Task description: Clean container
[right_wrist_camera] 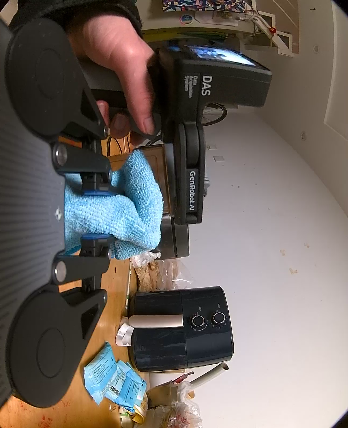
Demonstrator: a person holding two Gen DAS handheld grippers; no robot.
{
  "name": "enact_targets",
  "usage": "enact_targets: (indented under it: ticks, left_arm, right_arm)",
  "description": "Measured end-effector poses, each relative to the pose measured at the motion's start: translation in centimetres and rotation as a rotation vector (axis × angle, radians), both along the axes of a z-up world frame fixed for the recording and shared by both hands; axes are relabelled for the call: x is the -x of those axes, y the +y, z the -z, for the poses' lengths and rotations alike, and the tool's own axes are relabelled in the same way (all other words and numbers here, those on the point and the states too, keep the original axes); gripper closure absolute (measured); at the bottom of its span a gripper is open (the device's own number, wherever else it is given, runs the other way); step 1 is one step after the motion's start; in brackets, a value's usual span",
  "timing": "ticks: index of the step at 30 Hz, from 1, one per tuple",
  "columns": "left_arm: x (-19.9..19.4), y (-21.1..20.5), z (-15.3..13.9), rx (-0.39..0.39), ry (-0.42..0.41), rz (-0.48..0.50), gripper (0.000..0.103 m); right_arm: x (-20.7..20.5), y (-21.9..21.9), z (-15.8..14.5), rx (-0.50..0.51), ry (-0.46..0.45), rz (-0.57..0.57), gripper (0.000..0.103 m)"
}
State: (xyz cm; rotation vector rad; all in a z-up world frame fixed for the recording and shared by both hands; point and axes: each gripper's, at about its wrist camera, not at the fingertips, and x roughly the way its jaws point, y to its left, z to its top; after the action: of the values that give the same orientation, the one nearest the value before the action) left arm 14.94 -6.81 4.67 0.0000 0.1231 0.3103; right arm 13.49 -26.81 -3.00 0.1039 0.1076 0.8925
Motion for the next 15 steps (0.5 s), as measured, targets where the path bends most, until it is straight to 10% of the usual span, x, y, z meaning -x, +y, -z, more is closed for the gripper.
enact_targets:
  ticks: [15]
  left_arm:
    - [0.13, 0.57, 0.14, -0.012, -0.004, 0.053, 0.008]
  right_arm:
    - [0.02, 0.05, -0.08, 0.002, 0.003, 0.003, 0.081]
